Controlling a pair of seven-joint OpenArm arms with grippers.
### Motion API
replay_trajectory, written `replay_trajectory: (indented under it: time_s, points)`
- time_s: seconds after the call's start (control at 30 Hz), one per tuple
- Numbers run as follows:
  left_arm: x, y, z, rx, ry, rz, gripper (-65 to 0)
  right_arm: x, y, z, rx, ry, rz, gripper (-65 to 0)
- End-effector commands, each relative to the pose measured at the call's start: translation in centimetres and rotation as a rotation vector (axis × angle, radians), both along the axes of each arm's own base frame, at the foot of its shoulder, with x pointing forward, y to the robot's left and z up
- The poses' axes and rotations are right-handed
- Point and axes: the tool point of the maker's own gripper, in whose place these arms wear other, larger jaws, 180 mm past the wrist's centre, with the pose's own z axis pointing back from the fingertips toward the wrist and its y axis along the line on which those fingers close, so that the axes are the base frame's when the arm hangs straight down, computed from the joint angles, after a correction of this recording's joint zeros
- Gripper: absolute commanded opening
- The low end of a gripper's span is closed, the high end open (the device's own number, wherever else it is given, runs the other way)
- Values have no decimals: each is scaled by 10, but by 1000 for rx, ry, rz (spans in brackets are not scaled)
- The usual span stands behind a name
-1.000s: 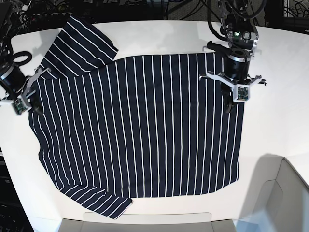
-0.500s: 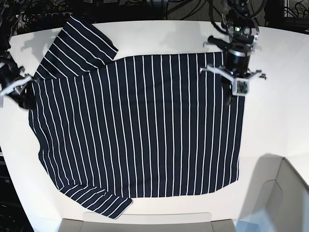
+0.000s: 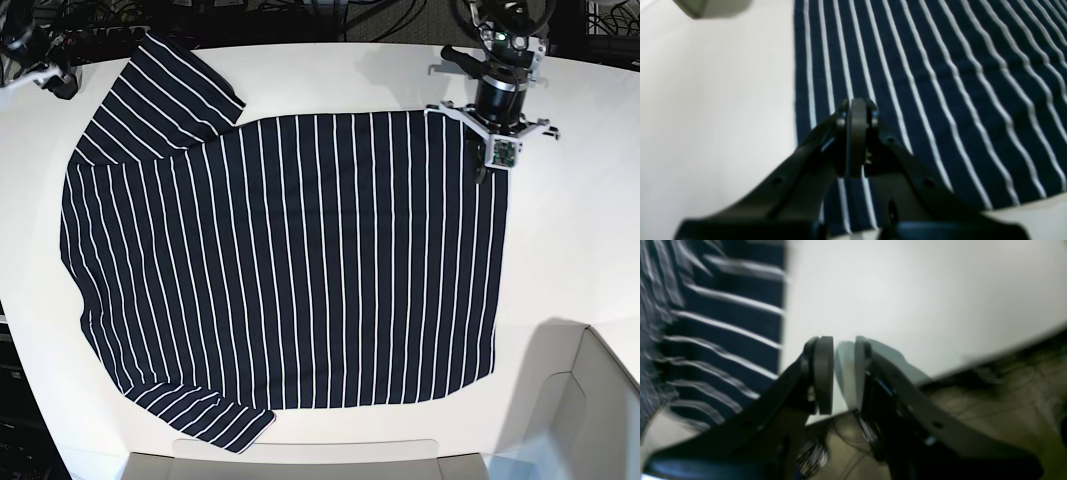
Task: Fold the T-shirt properly
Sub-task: 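Lower both grippers to the shirt's shoulder edge corners, then grasp the shoulder edge corners with both grippers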
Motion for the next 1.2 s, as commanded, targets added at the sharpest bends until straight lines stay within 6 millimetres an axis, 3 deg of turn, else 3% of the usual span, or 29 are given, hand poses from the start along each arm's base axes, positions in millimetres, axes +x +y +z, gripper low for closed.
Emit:
replay_trajectory:
  time_s: [0.0,0.17,0.47,0.87,1.03,1.17]
  points:
    - [5,0,12,3,-45,-2,-624,-1,-5,1,-14,10,28,-526]
    - [1,2,4,6,4,6,-624,10,13,-3,14,-15,93,-526]
    - [0,2,2,7,21,8,-624,12,56,-23,95,12,163,-527]
    - [0,2,2,7,21,8,-624,11,90,-38,156,31,204,-527]
    - [-1,2,1,6,25,9,-623,25,113,-50,115,53,276,-527]
    - [-8,6,-14,12,129,27,-616,32,125,-47,57,51,327,-527]
